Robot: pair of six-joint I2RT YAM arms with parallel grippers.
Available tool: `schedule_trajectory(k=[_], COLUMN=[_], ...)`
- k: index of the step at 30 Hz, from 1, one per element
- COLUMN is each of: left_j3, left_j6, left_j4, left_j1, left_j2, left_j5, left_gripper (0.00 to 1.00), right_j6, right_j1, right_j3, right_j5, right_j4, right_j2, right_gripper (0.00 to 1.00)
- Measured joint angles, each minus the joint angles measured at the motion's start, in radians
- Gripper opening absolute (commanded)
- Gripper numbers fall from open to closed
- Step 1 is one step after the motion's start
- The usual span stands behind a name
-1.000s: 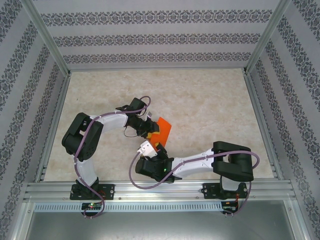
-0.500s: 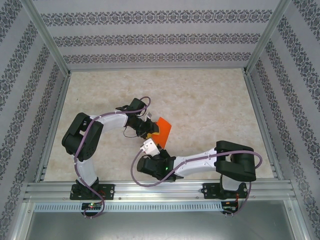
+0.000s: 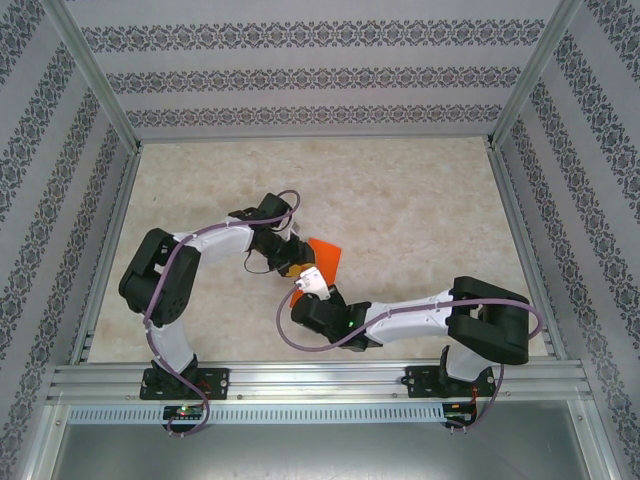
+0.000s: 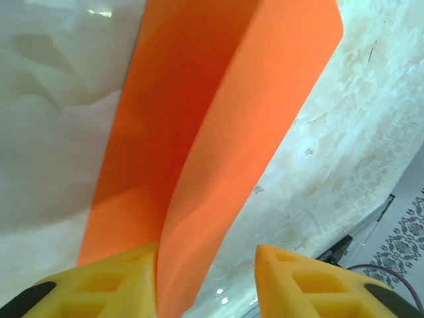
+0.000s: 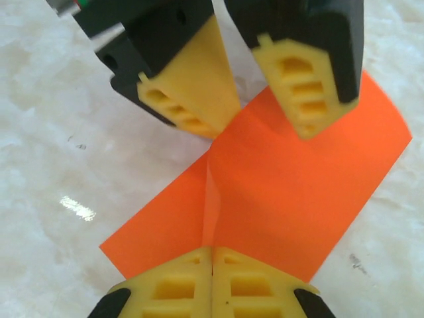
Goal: Fold a paper plane with a square sheet of paper (pick it up from the middle)
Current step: Fold the triangle a second time at the center of the table.
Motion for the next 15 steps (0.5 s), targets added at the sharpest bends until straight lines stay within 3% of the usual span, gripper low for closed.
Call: schedule_trajectory(k=[8,15], left_j3=[-0.004,-0.057], left_j6=[0.017,0.019], left_j4=[-0.055,-0.054], left_j1=[0.000,0.000], left_j2=[-0.134,-0.166], left_j5=[-0.158,-0.184], left_gripper=[0.51,0.36], right_j6=[0.026,0.074], right_j1=[-0.097,-0.151], right_j3=[-0.087,-0.111], right_j5=[-0.216,-0.335], right_j4=[0.136,0.194], right_j2=[-0.054,-0.054], right_gripper=[0.00,0.00])
